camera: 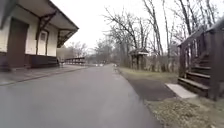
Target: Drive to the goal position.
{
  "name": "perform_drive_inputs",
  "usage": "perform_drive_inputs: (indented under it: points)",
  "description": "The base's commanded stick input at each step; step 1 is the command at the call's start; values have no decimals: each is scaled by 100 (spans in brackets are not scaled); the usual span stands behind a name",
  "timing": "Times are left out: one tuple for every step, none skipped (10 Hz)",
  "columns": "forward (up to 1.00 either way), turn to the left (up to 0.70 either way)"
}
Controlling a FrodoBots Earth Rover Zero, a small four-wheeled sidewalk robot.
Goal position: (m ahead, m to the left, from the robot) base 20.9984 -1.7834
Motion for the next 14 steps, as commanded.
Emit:
perform_drive_inputs:
  points:
    - [70, 0]
    - [70, 0]
    - [70, 0]
    - [70, 0]
    - [70, 0]
    - [70, 0]
    - [70, 0]
    - [70, 0]
    - [70, 0]
    - [70, 0]
    - [70, 0]
    - [70, 0]
    - [70, 0]
    - [70, 0]
